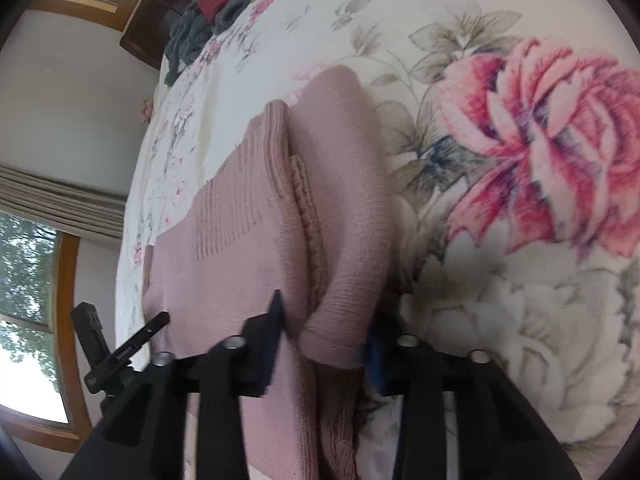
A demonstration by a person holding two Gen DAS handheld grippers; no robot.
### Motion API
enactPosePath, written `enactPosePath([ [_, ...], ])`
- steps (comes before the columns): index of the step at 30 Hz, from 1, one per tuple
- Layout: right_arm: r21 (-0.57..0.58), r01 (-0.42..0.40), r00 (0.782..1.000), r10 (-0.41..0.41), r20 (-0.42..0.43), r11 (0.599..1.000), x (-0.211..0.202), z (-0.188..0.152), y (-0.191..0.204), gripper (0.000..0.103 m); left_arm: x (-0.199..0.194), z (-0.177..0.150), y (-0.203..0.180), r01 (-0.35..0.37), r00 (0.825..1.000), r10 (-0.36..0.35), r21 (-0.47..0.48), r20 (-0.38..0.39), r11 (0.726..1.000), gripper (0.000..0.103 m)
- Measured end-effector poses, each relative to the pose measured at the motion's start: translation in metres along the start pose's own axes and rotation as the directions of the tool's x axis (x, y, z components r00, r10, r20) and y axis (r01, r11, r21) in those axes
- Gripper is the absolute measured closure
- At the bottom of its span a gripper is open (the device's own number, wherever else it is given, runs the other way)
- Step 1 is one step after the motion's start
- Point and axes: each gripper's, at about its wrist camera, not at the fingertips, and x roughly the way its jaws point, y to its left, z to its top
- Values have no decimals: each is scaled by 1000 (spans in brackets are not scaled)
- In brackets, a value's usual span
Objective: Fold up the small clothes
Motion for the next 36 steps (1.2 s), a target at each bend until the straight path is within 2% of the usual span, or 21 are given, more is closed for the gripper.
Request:
enactPosePath([
  [12, 11, 27, 999, -28, 16, 1000, 1, -9, -2, 75, 4, -1, 2, 7, 1000, -7, 0, 5, 1000, 37],
  [16, 14, 38, 999, -38, 13, 999, -5, -5, 12, 79, -16, -4, 10, 62, 997, -61, -31, 40, 998, 38],
  [21, -77, 37, 999, -34, 35, 996, -22, 2, 68, 80, -45, -8, 26, 78, 995, -75, -40, 74, 996, 38],
  [25, -220, 91, 996, -86, 30, 971, -14, -2, 133, 80, -58, -11, 40, 89, 993, -84, -61, 77, 994, 38],
  [27, -301, 124, 992, -123, 20, 946, -1, -7, 170, 80, -63, -12, 45, 103, 992, -96, -76, 84, 992, 38],
  [31, -401, 155, 985, -173, -9, 903, 29, -20, 217, 80, -70, -14, 48, 116, 989, -109, -79, 95, 990, 38],
  [34, -438, 173, 977, -210, -36, 882, 57, -29, 237, 82, -71, -15, 49, 133, 987, -125, -82, 99, 988, 38],
  [36, -431, 168, 975, -213, -58, 886, 74, -33, 241, 84, -73, -15, 49, 147, 985, -138, -87, 103, 985, 38],
])
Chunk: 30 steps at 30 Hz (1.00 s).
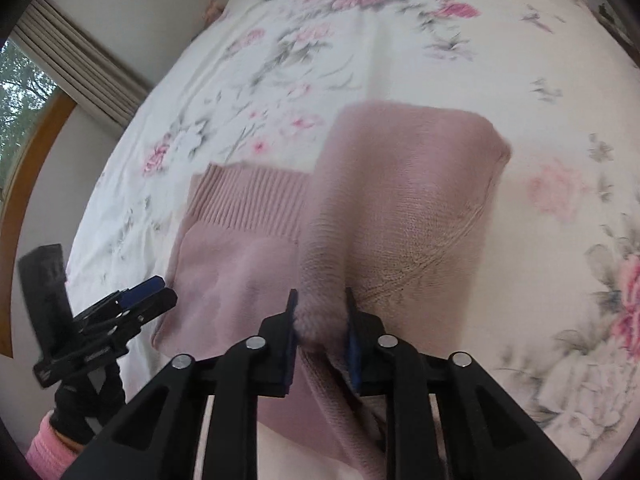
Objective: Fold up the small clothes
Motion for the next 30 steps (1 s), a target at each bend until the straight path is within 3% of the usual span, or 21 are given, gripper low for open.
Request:
enactPosePath([
  [4, 34, -4, 999, 6, -40, 999, 26, -2, -1, 83, -2, 2, 1, 20, 1000, -20, -15, 3, 1000, 38],
  [5, 46, -24, 998, 26, -51, 999, 31, -3, -4, 76, -2, 2, 1, 27, 1000, -27, -21, 2, 999, 38],
  [7, 90, -96, 993, 101, -58, 991, 33, -6, -9, 65, -1, 3, 2, 43, 999, -43, -35, -1, 998, 38],
  [11, 187, -236, 969, 246, -32, 954, 19, -9, -30, 65, 3, 6, -4, 105, 994, -106, -75, -13, 992, 38],
  [14, 215, -297, 954, 299, 23, 931, -8, -13, -46, 62, 8, 8, -17, 168, 985, -171, -95, -19, 981, 38],
  [18, 246, -290, 957, 277, 86, 925, -41, -24, -77, 61, 23, 13, -37, 247, 966, -254, -137, -42, 959, 38],
  [22, 271, -162, 985, 141, 94, 949, -55, -44, -114, 61, 48, 16, -57, 275, 954, -291, -166, -78, 947, 37],
  [30, 353, -141, 990, 128, 59, 925, -40, -92, -163, 61, 96, 9, -80, 311, 923, -352, -239, -156, 920, 39],
])
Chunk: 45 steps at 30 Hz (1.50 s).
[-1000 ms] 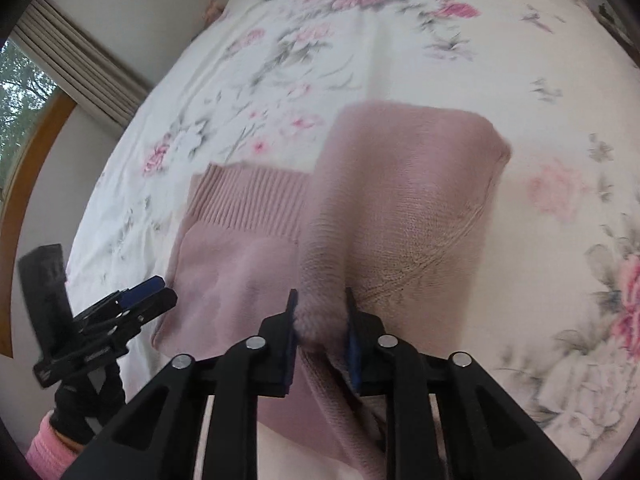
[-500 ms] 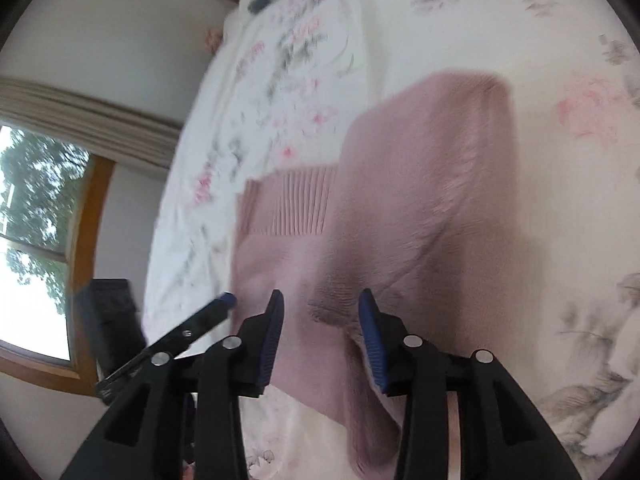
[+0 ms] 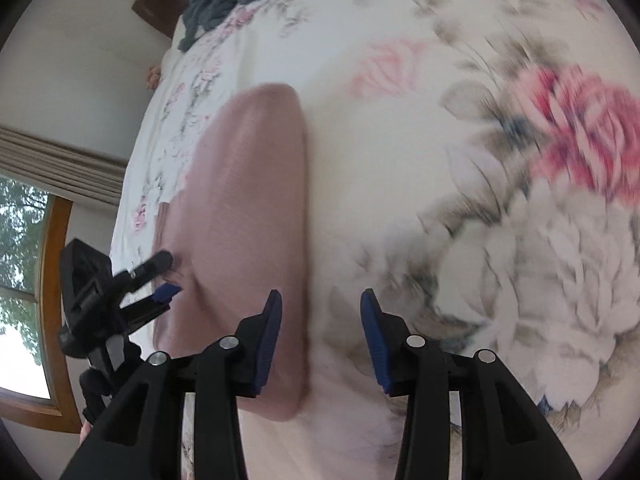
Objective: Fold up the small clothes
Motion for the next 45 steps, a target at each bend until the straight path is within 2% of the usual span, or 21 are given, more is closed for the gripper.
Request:
enactPosePath([
  [4, 11, -1, 1000, 1, -10, 1000, 4, -9, -13, 61, 20, 2, -7, 38, 998, -39, -3, -45, 999, 42],
  [7, 23, -10, 1000, 10, -12, 1000, 5, -13, -20, 61, 32, 3, -13, 39, 997, -39, -3, -68, 999, 44],
  [8, 24, -11, 1000, 11, -12, 1000, 6, -14, -20, 61, 35, 4, -13, 37, 997, -37, -7, -68, 999, 47],
  [12, 25, -9, 1000, 10, -13, 1000, 6, -19, -24, 61, 37, 3, -14, 22, 998, -23, -19, -53, 1000, 71],
  [13, 28, -10, 1000, 10, -12, 1000, 6, -20, -25, 61, 36, 3, -16, 24, 999, -25, -20, -45, 1000, 74],
  [16, 34, -9, 1000, 10, -9, 999, 4, -27, -28, 61, 28, 0, -23, 26, 1000, -26, -1, -15, 1000, 76],
  [23, 12, -5, 1000, 5, -5, 1000, -1, -34, -16, 61, -3, -4, -39, 132, 989, -135, 52, 61, 990, 79],
  [27, -7, -18, 1000, 18, 2, 1000, -6, -39, -7, 61, -32, -3, -37, 146, 984, -153, 81, 91, 986, 79],
  [32, -51, -46, 999, 46, -5, 998, -2, -43, 18, 61, -72, 8, -23, 141, 978, -152, 83, 142, 987, 79],
  [38, -124, -77, 996, 72, -44, 989, 14, -51, 54, 60, -121, 25, 4, 102, 973, -116, 81, 201, 992, 79],
  [45, -161, -135, 988, 121, -96, 978, 37, -62, 86, 57, -151, 36, 63, 67, 973, -68, 14, 222, 998, 79],
])
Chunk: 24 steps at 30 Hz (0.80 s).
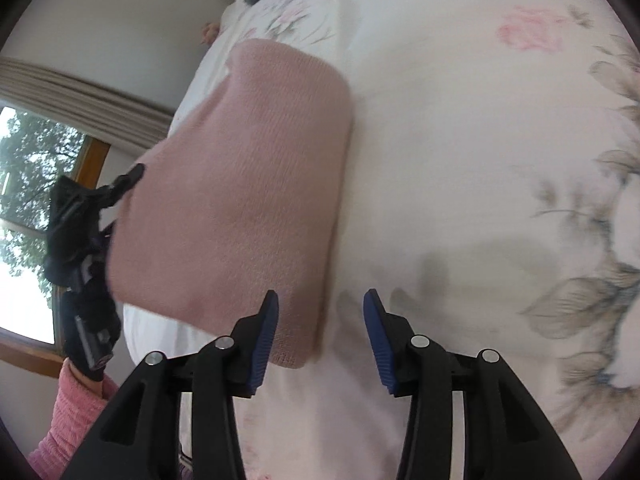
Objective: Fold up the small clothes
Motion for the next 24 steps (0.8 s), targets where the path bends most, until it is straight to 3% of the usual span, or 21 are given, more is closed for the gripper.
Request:
enactPosePath([
  [4, -17, -13, 999, 12, -31, 1000, 17, -2, 15, 57, 0, 1, 40, -10, 1000, 9, -42, -19, 999, 79],
  [10, -22, 2, 998, -3, -66, 1000, 36, -3, 22, 57, 22, -8, 75, -85, 994, 81, -64, -67, 994, 78],
  [14, -27, 32, 996, -34, -81, 999, 47, -1, 24, 57, 29, -11, 88, -96, 993, 90, -81, -71, 992, 77],
  [19, -20, 45, 995, -47, -90, 999, 49, 4, 19, 56, 16, -14, 81, -135, 988, 129, -79, -79, 988, 70],
  [22, -22, 39, 995, -41, -86, 999, 47, 1, 22, 56, -7, -23, 70, -167, 984, 163, -48, -66, 985, 53],
  [24, -26, 28, 996, -31, -84, 999, 49, 5, 25, 50, -23, -35, 61, -169, 984, 168, -17, -59, 985, 50],
])
